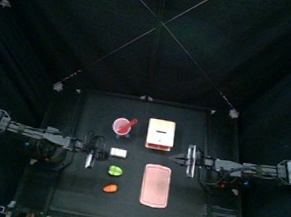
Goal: Grab starfruit
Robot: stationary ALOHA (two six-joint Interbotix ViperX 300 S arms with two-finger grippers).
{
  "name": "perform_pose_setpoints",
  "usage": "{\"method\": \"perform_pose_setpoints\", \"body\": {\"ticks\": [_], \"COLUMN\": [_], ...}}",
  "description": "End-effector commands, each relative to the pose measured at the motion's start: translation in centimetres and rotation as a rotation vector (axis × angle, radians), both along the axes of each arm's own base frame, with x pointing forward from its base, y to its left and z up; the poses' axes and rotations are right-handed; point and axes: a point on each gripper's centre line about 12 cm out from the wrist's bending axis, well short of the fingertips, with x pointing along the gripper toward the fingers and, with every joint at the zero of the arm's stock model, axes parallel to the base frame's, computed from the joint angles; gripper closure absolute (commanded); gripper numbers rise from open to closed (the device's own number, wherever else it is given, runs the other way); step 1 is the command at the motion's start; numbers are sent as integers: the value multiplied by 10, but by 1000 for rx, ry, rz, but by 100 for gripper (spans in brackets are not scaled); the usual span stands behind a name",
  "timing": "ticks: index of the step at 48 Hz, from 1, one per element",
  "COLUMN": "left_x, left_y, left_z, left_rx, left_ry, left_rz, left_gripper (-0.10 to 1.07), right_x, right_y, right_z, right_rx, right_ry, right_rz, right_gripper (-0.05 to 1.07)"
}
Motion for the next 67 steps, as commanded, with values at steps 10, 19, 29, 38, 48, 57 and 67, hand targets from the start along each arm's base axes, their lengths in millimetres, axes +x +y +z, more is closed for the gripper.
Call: {"method": "perform_pose_setpoints", "body": {"ticks": [10, 19, 29, 38, 48, 57, 67], "left_x": [20, 27, 39, 47, 54, 58, 61], "left_y": [-18, -22, -24, -24, -23, -20, -20], "left_z": [-19, -43, -62, -87, -108, -121, -130], "left_rx": [-107, -114, -99, -72, -60, -43, -21], "left_ry": [139, 228, 294, 372, 440, 478, 509], "left_rz": [-8, -5, -3, -1, 6, 10, -3], "left_gripper": [26, -8, -5, -5, -5, -5, -5], "right_x": [2, 1, 1, 1, 1, 1, 1], "right_y": [4, 4, 4, 3, 3, 3, 3], "right_z": [5, 4, 4, 3, 2, 1, 2], "right_rx": [-5, -5, -5, -5, -4, -6, -4], "right_ry": [-15, -12, -11, -8, -4, -3, -4], "right_rz": [19, 18, 19, 17, 17, 17, 17], "right_gripper": [100, 100, 100, 100, 100, 100, 100]}}
